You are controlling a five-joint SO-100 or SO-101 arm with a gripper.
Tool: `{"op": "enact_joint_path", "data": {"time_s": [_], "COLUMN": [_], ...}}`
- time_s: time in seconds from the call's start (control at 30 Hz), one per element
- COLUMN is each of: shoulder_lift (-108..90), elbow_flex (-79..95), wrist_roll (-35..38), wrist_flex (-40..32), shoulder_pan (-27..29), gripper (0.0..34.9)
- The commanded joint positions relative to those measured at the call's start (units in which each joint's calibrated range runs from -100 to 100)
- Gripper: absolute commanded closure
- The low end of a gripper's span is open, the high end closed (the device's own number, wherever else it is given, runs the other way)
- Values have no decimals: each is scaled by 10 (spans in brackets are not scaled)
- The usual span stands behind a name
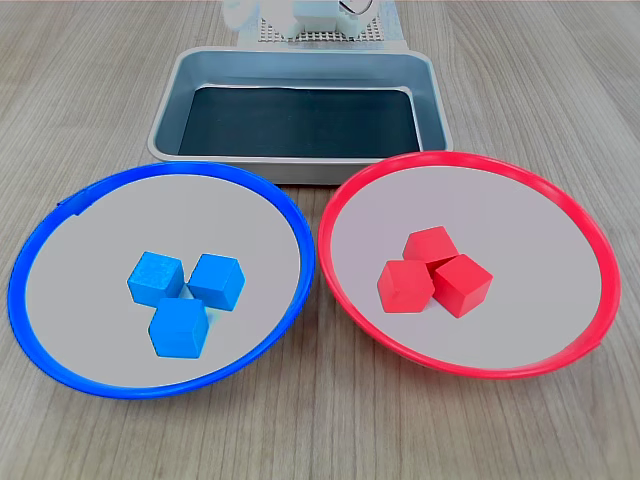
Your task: Resolve any anomalies and move all blocks to matching dishes
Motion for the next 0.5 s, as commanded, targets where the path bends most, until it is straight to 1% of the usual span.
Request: {"op": "enact_joint_path", "data": {"time_s": [0.0, 0.1, 0.27, 0.47], "shoulder_lift": [-212, -331, -413, -488], "elbow_flex": [161, 287, 371, 377], "wrist_roll": [-61, -60, -54, -56], "wrist_flex": [5, 38, 83, 209], "shoulder_pan": [-31, -49, -45, -39], "gripper": [349, 349, 349, 349]}}
